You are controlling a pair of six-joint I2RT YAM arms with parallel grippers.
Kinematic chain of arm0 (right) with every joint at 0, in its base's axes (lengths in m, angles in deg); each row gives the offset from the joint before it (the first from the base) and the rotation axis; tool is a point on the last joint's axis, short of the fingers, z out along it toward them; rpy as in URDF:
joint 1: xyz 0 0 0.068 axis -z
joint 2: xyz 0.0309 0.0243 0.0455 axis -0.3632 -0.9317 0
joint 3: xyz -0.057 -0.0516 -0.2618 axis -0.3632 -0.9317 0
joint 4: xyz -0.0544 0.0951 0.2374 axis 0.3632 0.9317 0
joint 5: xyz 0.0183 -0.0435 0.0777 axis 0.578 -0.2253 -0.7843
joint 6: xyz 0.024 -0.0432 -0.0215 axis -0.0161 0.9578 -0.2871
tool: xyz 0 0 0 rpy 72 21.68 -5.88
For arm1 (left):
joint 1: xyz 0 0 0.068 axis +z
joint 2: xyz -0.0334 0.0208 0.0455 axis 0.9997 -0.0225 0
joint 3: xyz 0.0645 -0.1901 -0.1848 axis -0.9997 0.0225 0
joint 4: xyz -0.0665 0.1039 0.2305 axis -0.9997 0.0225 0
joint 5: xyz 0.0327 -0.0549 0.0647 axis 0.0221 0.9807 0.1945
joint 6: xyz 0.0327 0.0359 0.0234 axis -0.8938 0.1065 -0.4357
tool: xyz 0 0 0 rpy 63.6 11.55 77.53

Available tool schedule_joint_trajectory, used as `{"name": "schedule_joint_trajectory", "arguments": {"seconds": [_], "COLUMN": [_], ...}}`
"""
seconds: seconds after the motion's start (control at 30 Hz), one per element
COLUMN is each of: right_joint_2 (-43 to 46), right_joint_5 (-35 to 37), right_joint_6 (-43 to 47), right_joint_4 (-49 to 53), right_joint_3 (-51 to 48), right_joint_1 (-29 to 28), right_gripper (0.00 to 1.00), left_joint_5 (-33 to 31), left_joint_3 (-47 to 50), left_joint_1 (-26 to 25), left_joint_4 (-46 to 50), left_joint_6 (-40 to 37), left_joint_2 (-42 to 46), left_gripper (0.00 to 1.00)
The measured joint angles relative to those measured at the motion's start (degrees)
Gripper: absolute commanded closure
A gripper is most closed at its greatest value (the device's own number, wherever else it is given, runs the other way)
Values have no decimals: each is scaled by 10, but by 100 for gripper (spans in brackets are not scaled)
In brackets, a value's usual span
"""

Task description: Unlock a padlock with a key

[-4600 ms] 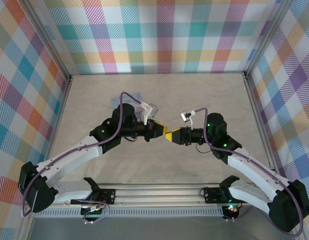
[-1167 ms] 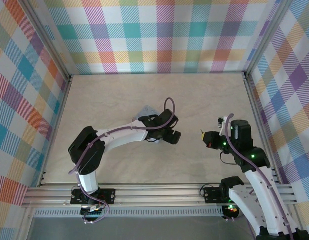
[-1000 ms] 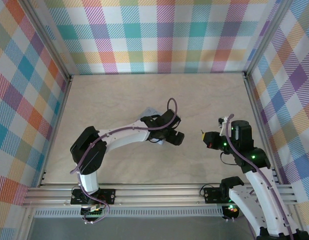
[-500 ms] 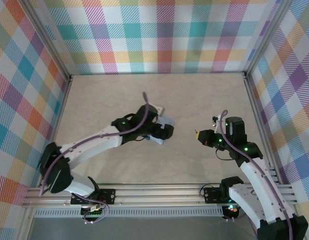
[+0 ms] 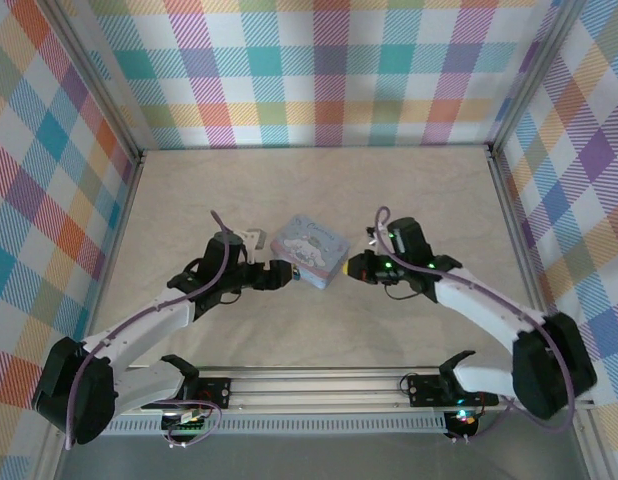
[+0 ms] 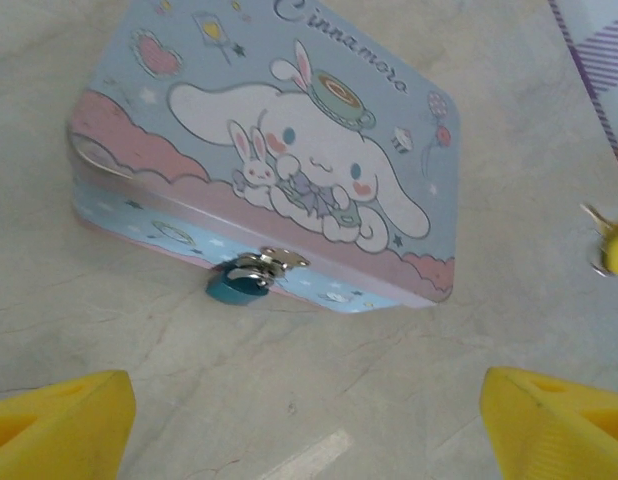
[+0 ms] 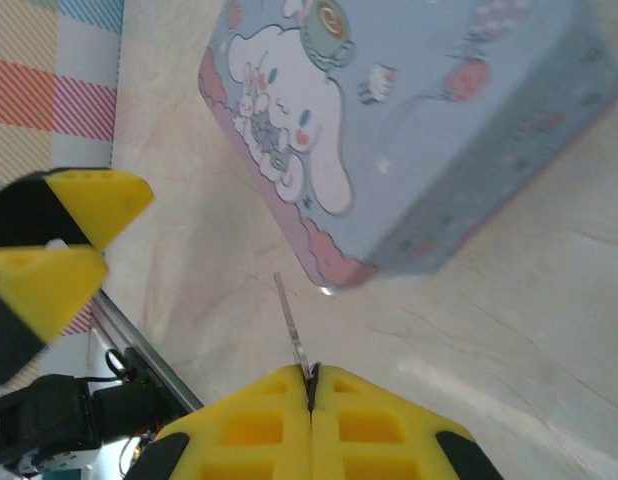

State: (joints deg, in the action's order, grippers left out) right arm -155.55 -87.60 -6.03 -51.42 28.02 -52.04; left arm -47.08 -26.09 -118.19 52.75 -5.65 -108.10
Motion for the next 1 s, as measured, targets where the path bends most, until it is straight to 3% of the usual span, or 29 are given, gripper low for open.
{"name": "schedule_joint_trajectory", "arguments": {"seconds": [0.5,1.0], "right_joint_2": [-249,-273], "right_joint_5": [-11,-13], "right_joint_6": [-35,-43], "right_joint_4": [-159,-176], "right_joint_3": [130,127], "right_joint_1": [-36,-36], "right_gripper": [100,100], "left_joint_5": [33,22], "left_joint_3": [57,58], "left_joint_1": [0,0], "left_joint_4": [-150,-267], "left_joint_6": [-50,-63], "left_joint_2": [-94,-207], "left_gripper": [17,24]}}
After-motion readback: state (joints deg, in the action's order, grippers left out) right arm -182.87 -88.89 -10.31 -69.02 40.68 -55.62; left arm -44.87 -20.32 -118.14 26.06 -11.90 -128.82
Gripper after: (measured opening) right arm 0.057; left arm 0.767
